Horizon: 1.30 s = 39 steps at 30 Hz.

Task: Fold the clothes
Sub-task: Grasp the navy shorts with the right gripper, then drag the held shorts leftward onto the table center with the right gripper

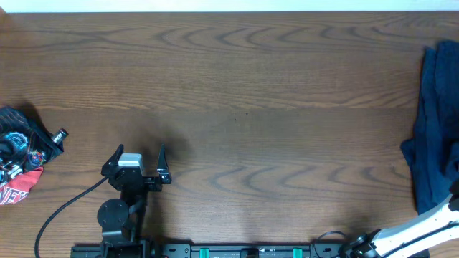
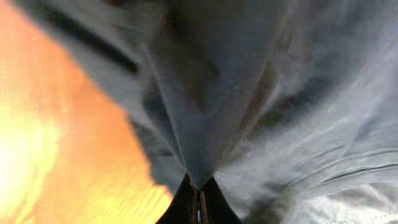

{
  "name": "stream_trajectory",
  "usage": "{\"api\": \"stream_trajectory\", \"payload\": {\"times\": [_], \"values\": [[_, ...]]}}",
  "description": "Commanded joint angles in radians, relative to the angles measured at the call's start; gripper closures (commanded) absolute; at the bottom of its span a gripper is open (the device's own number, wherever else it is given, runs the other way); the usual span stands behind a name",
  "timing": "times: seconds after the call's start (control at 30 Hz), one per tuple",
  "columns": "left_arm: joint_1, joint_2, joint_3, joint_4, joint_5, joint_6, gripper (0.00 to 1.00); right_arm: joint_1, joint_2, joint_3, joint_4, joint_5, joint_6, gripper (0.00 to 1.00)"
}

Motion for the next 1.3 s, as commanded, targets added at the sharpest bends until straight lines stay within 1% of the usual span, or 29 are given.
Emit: {"api": "stream_trajectory", "payload": {"times": [0.0,0.23,0.57,0.87,1.0,1.27], "values": [[-0.002,-0.007,-0.027,-0.014,0.002,-0.008,0.02,0.050,-0.067,0.109,-0.047,-0.026,0.021,0.99],[-0.002,-0.007,-0.027,-0.014,0.002,-0.008,0.02,0.160,-0.106,0.206,-0.102,-0.045,0.027,0.99],[-0.001,-0.007,-0.027,0.018,0.002,-0.007,0.02,0.384,-0.144,0.217,-0.114,-0.035,0.007,0.99],[-0.002,-0.007,-0.027,0.134,0.003,-0.008,0.02,0.634,-0.179,0.217,-0.133,0.000,-0.008,0.99],[-0.002,-0.007,-0.027,0.175,0.003,-0.008,0.02,0.767,-0.180,0.217,-0.150,0.001,-0.014,0.99],[-0.002,-0.007,-0.027,0.180,0.003,-0.008,0.02,1.017,-0.181,0.242,-0.127,0.008,0.001,0.99]]}}
